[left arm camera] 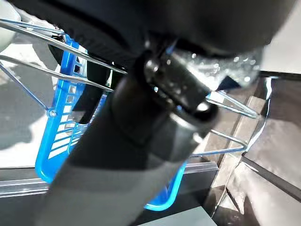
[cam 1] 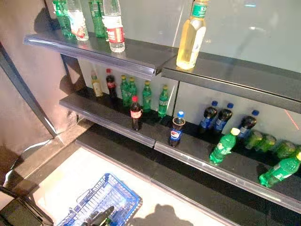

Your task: Pick up the drink and place into the basket.

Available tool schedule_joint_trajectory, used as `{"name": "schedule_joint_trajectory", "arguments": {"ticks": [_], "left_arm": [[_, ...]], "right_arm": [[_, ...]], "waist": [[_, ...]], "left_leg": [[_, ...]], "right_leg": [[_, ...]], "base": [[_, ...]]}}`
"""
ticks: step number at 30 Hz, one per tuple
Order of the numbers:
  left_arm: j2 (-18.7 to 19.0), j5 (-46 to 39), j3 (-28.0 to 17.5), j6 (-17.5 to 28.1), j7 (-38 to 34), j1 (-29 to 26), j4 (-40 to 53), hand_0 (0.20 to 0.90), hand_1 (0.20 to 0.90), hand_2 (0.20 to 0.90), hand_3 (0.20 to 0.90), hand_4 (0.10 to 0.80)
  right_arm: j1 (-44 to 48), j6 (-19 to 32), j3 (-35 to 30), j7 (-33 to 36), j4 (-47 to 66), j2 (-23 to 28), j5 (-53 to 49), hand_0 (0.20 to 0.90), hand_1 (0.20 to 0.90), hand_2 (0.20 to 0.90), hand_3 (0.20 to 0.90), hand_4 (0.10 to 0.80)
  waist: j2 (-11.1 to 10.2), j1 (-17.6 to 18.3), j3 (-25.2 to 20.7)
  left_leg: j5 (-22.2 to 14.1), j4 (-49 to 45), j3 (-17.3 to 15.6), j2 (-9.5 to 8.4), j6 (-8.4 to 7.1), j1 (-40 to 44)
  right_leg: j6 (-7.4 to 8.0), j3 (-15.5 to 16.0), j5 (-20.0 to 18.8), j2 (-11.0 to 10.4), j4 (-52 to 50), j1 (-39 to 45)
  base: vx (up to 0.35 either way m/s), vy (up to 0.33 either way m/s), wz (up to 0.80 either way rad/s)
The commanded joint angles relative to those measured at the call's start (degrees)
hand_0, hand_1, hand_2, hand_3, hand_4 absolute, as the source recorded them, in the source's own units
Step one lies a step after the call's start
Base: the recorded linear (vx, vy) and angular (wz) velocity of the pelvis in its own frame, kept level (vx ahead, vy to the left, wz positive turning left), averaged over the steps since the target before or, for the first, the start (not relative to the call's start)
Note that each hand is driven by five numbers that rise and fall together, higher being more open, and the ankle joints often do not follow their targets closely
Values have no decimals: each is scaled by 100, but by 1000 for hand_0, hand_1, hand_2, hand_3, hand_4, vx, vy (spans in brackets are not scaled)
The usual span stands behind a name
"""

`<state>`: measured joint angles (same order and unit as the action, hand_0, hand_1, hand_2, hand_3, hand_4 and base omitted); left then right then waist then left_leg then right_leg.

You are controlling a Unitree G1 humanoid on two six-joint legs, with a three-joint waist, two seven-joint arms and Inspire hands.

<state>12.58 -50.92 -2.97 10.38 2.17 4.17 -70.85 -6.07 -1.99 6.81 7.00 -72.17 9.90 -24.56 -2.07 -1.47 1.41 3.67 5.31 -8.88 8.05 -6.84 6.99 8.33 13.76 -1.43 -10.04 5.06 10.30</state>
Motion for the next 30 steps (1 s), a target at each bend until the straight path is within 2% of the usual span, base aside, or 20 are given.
{"name": "schedule_joint_trajectory", "arguments": {"ticks": [1, 14, 20, 23, 28, 30], "left_arm": [[-372, 126, 179, 126, 362, -448, 19, 300, 300, 300, 200, 100], [-368, 139, 246, 188, 350, -442, 41, 300, 300, 300, 200, 100], [-383, 114, 263, 179, 348, -447, 27, 300, 300, 300, 200, 100], [-374, 124, 277, 165, 344, -441, 39, 300, 300, 300, 200, 100], [-376, 174, 268, 136, 302, -431, 84, 300, 300, 300, 200, 100], [-347, 240, 275, 60, 245, -418, 198, 300, 300, 300, 200, 100]], "right_arm": [[190, -145, 119, 92, -447, 99, 359, 900, 900, 900, 900, 800], [190, -458, 138, 290, -678, 172, 576, 900, 900, 900, 900, 800], [218, -327, 106, 592, -701, 210, 765, 900, 900, 900, 900, 800], [257, -179, 123, 781, -670, 259, 846, 900, 900, 900, 900, 800], [340, 319, 238, 1085, -447, 294, 1166, 900, 900, 900, 900, 800], [434, 648, 414, 1288, -16, 338, 1362, 900, 900, 900, 900, 800]], "waist": [[150, -173, 344], [188, -207, 347], [176, -226, 347], [161, -260, 342], [138, -318, 346], [114, -364, 378]], "left_leg": [[-360, -31, -3, 38, 111, 135], [-366, -31, 21, 18, 121, 98], [-363, -31, 11, 24, 111, 101], [-372, -31, 31, 29, 112, 115], [-365, -31, 81, 26, 108, 124], [-351, -31, 113, 31, 104, 121]], "right_leg": [[86, 232, -42, -269, -321, -145], [85, 294, -23, -283, -324, -136], [89, 323, -23, -283, -324, -120], [83, 337, -13, -269, -322, -98], [79, 342, -7, -261, -338, -83], [82, 362, -11, -267, -352, -79]], "base": [[0, 0, 0], [0, 0, 0], [0, 0, 0], [17, -7, 2], [27, -11, 9], [17, -15, 7]]}}
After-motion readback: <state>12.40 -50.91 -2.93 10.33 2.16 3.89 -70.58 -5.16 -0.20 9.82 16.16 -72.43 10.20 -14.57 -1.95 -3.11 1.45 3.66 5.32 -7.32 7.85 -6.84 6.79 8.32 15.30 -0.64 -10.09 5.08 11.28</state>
